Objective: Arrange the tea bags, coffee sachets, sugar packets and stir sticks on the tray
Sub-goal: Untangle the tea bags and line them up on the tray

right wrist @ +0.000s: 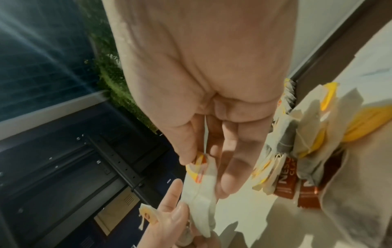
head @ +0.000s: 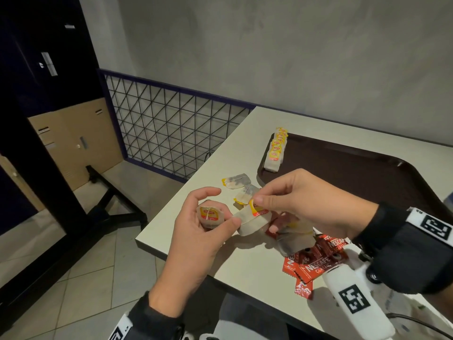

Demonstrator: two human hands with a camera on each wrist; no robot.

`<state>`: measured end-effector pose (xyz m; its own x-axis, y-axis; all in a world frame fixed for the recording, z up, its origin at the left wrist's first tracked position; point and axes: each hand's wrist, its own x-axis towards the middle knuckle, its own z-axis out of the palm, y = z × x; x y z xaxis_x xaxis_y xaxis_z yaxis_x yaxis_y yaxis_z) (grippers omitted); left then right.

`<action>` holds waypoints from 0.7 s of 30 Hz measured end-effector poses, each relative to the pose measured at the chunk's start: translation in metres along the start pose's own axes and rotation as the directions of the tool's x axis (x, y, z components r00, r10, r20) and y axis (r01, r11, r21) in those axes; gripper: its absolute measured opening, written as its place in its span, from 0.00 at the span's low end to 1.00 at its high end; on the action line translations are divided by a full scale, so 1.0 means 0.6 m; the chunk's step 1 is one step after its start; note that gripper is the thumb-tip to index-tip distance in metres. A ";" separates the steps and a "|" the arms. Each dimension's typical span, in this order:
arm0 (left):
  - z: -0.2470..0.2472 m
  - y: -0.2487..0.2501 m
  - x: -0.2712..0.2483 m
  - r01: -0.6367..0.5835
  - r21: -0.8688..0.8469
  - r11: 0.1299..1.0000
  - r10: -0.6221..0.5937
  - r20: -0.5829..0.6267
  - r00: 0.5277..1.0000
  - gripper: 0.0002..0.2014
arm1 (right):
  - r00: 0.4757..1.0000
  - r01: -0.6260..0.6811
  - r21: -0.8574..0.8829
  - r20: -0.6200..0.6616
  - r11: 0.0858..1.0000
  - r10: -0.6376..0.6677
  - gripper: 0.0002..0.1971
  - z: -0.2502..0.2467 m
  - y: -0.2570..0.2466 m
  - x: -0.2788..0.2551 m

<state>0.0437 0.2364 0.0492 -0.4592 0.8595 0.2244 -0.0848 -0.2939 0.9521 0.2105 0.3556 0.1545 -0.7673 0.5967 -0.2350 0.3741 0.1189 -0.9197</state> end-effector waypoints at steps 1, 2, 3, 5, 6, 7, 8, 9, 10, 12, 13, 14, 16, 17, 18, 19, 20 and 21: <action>0.000 0.000 0.000 0.001 -0.010 1.000 -0.001 -0.003 1.000 0.26 | 1.000 -0.023 0.051 0.008 0.998 0.023 0.10 -0.001 0.000 -0.001; 0.000 0.001 0.000 0.001 -0.020 1.000 -0.001 -0.007 1.000 0.26 | 0.999 -0.045 0.100 0.018 0.994 0.043 0.10 -0.002 0.000 -0.002; 0.000 0.002 0.001 0.001 -0.030 1.000 -0.001 -0.011 1.000 0.26 | 0.998 -0.064 0.148 0.028 0.987 0.060 0.11 -0.002 0.000 -0.003; 0.001 0.004 0.001 0.008 -0.045 0.999 -0.009 -0.022 1.000 0.26 | 0.995 -0.098 0.227 0.034 0.969 0.093 0.12 -0.002 0.001 -0.004; 0.001 0.004 0.002 0.015 -0.052 0.999 -0.016 -0.026 1.000 0.26 | 0.994 -0.110 0.254 0.033 0.961 0.106 0.12 -0.001 0.001 -0.005; 0.001 0.004 0.002 0.021 -0.060 0.998 -0.023 -0.028 0.999 0.26 | 0.993 -0.116 0.275 0.032 0.954 0.112 0.13 0.000 0.000 -0.006; 0.001 0.004 0.002 0.030 -0.069 0.997 -0.032 -0.029 0.999 0.26 | 0.993 -0.116 0.293 0.031 0.949 0.112 0.13 0.002 0.001 -0.007; 0.001 0.004 0.003 0.043 -0.077 0.996 -0.045 -0.027 0.999 0.26 | 0.994 -0.112 0.304 0.030 0.946 0.108 0.13 0.003 0.001 -0.007; 0.001 0.004 0.003 0.058 -0.085 0.995 -0.060 -0.023 0.998 0.25 | 0.995 -0.100 0.298 0.026 0.949 0.097 0.13 0.004 0.000 -0.008; 0.002 0.005 0.003 0.073 -0.104 0.992 -0.075 -0.018 0.997 0.25 | 0.999 -0.045 0.194 -0.007 0.980 0.048 0.11 0.005 0.002 -0.010; 0.002 0.006 0.004 0.065 -0.103 0.993 -0.067 -0.017 0.998 0.24 | 0.999 -0.010 0.102 -0.031 0.995 0.013 0.10 0.006 0.002 -0.010; 0.003 0.006 0.004 0.051 -0.093 0.994 -0.052 -0.013 0.999 0.25 | 0.999 0.020 0.005 -0.047 1.000 -0.020 0.09 0.007 0.002 -0.010; 0.004 0.007 0.006 0.036 -0.068 0.997 -0.036 0.003 0.999 0.26 | 0.997 0.065 -0.157 -0.040 0.985 -0.073 0.08 0.011 -0.002 -0.010; 0.005 0.007 0.008 0.038 -0.056 0.998 -0.037 0.014 0.999 0.28 | 0.996 0.082 -0.211 -0.028 0.974 -0.090 0.07 0.014 -0.004 -0.010; 0.004 0.006 0.009 0.044 -0.042 0.998 -0.043 0.025 0.999 0.29 | 0.995 0.095 -0.246 -0.017 0.965 -0.102 0.07 0.016 -0.007 -0.009; 0.004 0.004 0.009 0.054 -0.028 0.998 -0.053 0.033 0.998 0.29 | 0.994 0.104 -0.263 -0.012 0.959 -0.111 0.07 0.019 -0.009 -0.008; 0.003 0.002 0.010 0.064 -0.018 0.998 -0.063 0.035 0.997 0.29 | 0.993 0.113 -0.270 -0.014 0.956 -0.121 0.07 0.021 -0.009 -0.007; 0.002 0.002 0.009 0.068 -0.015 0.998 -0.068 0.032 0.997 0.29 | 0.991 0.120 -0.272 -0.021 0.955 -0.131 0.07 0.022 -0.009 -0.005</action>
<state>0.0422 0.2415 0.0519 -0.4242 0.8902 0.1660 -0.1292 -0.2409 0.9619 0.2040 0.3425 0.1563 -0.7984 0.5928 -0.1056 0.4063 0.4009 -0.8211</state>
